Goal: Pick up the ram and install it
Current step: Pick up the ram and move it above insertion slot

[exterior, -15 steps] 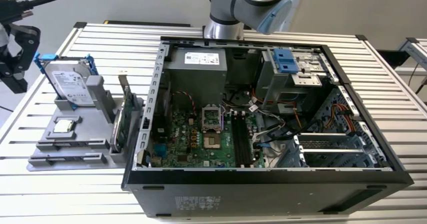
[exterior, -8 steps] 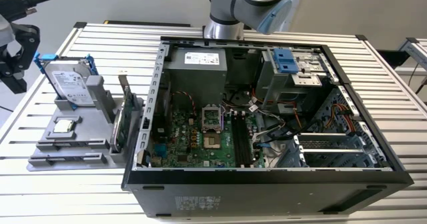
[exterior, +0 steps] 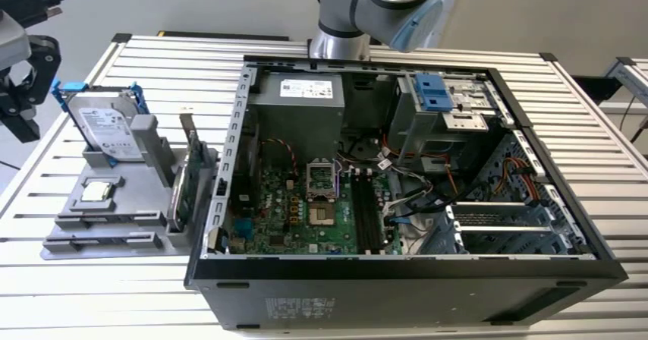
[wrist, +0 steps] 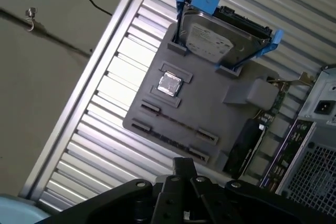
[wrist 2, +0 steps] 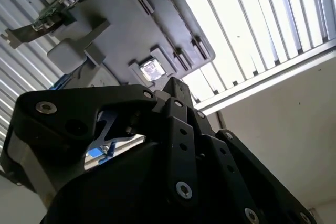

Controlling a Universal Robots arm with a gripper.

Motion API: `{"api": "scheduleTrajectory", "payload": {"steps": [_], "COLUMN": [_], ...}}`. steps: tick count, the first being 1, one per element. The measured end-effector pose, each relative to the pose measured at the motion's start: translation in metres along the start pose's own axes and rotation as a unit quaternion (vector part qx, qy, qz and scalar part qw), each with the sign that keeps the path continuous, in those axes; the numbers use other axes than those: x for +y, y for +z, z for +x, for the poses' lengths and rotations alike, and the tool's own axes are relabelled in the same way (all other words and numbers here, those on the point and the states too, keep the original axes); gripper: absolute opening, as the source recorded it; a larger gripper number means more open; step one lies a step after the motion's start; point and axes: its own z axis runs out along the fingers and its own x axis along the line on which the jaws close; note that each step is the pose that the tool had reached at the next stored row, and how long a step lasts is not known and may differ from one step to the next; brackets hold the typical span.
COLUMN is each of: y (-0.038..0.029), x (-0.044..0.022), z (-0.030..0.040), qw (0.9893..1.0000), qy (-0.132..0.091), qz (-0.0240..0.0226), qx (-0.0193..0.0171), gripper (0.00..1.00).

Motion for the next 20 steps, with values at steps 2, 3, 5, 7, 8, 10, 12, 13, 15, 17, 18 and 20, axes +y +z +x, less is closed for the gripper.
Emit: {"api": "scheduleTrajectory", "payload": {"steps": [2, 3, 5, 7, 8, 10, 12, 13, 15, 17, 18, 20], "y": [0.0000, 0.0000, 0.0000, 0.0000, 0.0000, 0.0000, 0.0000, 0.0000, 0.0000, 0.0000, 0.0000, 0.0000], "x": [0.0000, 0.0000, 0.0000, 0.0000, 0.0000, 0.0000, 0.0000, 0.0001, 0.0001, 0.0001, 0.0001, 0.0001], "z": [0.0000, 0.0000, 0.0000, 0.0001, 0.0001, 0.0001, 0.0001, 0.0001, 0.0002, 0.0002, 0.0002, 0.0003], "qw": [0.9999, 0.9999, 0.9997, 0.9993, 0.9991, 0.9986, 0.9979, 0.9975, 0.9965, 0.9955, 0.9948, 0.9935], "qy": [-0.010, -0.016, -0.026, -0.037, -0.043, -0.054, -0.065, -0.071, -0.083, -0.095, -0.101, -0.114], "qz": [0.0000, -0.0001, -0.0001, -0.0001, -0.0001, -0.0001, -0.0002, -0.0002, -0.0002, -0.0002, -0.0003, -0.0003], "qx": [0.0006, 0.0009, 0.0015, 0.0021, 0.0025, 0.0031, 0.0037, 0.0041, 0.0048, 0.0055, 0.0059, 0.0066], "gripper": [0.00, 0.00, 0.00, 0.00, 0.00, 0.00, 0.00, 0.00, 0.00, 0.00, 0.00, 0.00]}}
